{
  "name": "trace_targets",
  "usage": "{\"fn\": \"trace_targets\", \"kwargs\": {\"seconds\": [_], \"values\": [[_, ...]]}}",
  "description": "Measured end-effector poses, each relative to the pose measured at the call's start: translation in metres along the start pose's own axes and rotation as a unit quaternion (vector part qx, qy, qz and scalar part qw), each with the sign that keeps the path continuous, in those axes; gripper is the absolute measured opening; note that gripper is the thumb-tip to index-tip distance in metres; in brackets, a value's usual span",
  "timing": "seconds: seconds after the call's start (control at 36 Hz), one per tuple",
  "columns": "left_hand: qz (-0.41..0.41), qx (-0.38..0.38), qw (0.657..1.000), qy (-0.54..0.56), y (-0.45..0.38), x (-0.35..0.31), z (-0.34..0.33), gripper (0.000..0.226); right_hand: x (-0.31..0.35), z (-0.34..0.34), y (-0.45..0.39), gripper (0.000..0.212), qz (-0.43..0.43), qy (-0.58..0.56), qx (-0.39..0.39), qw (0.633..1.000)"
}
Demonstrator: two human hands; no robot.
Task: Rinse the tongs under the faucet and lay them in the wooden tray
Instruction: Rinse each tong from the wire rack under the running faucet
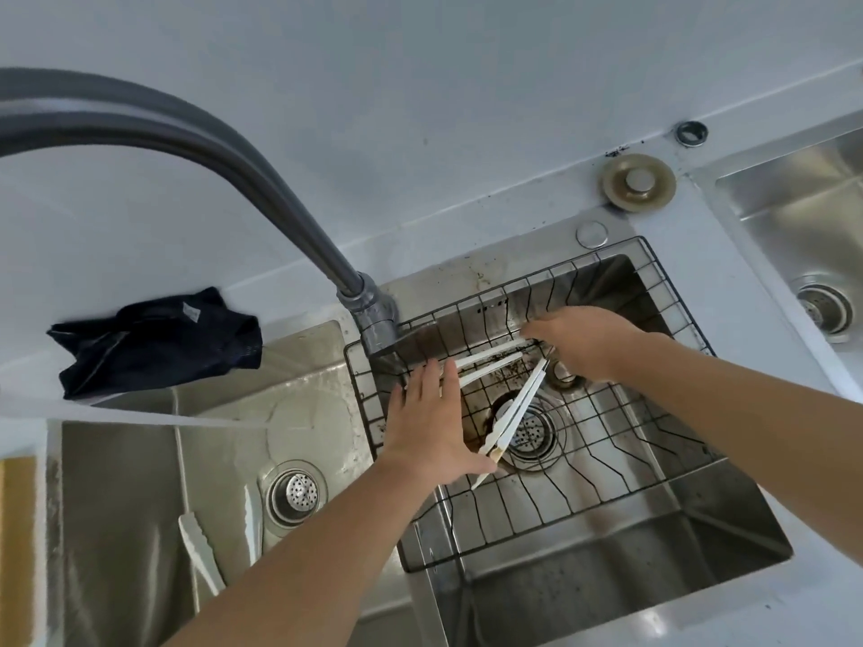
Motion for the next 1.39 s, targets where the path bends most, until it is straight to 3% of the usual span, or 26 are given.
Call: {"fn": "trace_targets", "kwargs": {"seconds": [0.08,0.28,0.56,0.92,1.17,1.39], "values": [[-0.005,-0.003,1.000,0.004,0.000,0.000,0.001,0.145,-0.002,0.004,-0.001,0.072,0.004,0.000,0.001,1.000],[-0.013,-0.029,0.999,0.034,0.001,0.001,0.007,0.134,-0.010,0.018,0.005,0.049,0.003,-0.014,0.030,0.999],[-0.037,-0.064,0.997,0.029,0.002,-0.004,0.027,0.136,-0.025,0.034,0.021,0.047,-0.013,-0.058,-0.003,0.998],[-0.083,-0.117,0.989,0.042,0.032,-0.001,0.062,0.064,-0.012,0.046,0.049,0.046,0.017,-0.085,-0.050,0.995],[-0.118,-0.143,0.978,0.090,0.065,0.006,0.071,0.052,0.026,0.052,0.071,0.063,0.068,-0.111,-0.012,0.991],[-0.103,-0.146,0.977,0.121,0.095,0.025,0.071,0.042,0.063,0.047,0.074,0.052,0.093,-0.065,-0.031,0.993]]}}
Point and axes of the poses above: each hand's wrist, its own y-axis away from the middle knuckle, its own z-axis out of the back of the hand, x = y × z, the point moved 5 cm from there along -y, towards the middle knuckle, and after that the axes turned 4 degrees about x, right-handed, at the moved point
